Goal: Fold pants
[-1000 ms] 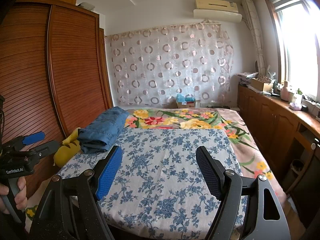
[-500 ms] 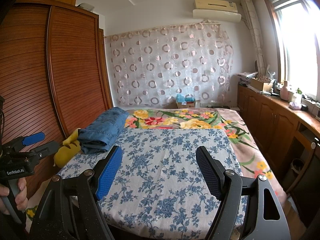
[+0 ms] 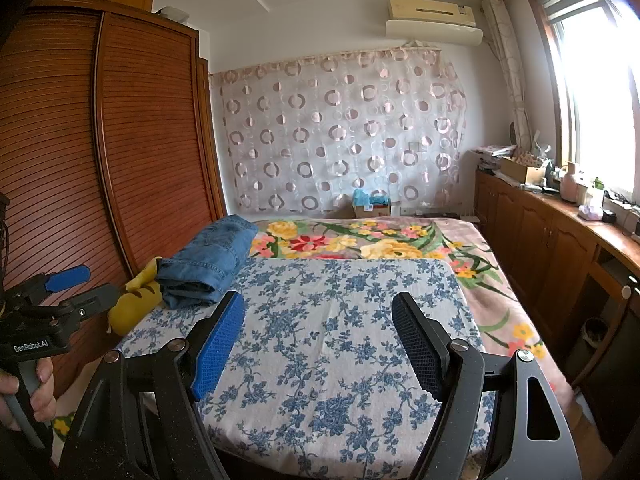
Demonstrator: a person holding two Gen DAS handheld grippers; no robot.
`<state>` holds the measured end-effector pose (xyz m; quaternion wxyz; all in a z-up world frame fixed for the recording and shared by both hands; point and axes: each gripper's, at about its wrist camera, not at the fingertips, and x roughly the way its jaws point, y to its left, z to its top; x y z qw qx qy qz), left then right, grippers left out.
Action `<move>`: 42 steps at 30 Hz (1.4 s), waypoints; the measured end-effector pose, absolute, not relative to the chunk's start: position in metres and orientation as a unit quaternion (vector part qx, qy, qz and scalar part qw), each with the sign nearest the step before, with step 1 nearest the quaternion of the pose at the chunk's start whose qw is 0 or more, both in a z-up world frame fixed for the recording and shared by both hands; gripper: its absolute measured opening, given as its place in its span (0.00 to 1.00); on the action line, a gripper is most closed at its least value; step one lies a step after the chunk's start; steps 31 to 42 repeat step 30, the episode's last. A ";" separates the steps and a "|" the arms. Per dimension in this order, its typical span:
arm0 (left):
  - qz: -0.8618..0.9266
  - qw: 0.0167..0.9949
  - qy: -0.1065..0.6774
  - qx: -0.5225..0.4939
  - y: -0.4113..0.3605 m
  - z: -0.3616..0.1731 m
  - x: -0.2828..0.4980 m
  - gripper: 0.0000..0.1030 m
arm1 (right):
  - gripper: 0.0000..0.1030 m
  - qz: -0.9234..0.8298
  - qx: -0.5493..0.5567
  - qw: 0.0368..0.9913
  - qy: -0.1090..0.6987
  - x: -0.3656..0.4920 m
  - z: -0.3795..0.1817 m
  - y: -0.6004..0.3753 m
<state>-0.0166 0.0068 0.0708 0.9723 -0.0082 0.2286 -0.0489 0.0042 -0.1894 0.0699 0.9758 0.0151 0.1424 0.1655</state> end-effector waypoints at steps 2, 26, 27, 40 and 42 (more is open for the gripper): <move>-0.049 0.972 0.229 -0.008 0.007 0.071 -0.017 0.90 | 0.76 0.166 0.016 0.976 0.143 0.005 0.071 -0.190; -0.049 0.972 0.228 -0.008 0.006 0.068 -0.017 0.90 | 0.76 0.166 0.015 0.976 0.142 0.006 0.070 -0.190; -0.049 0.972 0.228 -0.007 0.006 0.068 -0.017 0.90 | 0.76 0.167 0.015 0.976 0.142 0.006 0.069 -0.190; -0.048 0.972 0.228 -0.008 0.007 0.069 -0.019 0.90 | 0.76 0.167 0.015 0.976 0.142 0.006 0.069 -0.191; -0.048 0.972 0.228 -0.008 0.007 0.069 -0.019 0.90 | 0.76 0.167 0.015 0.976 0.142 0.006 0.069 -0.191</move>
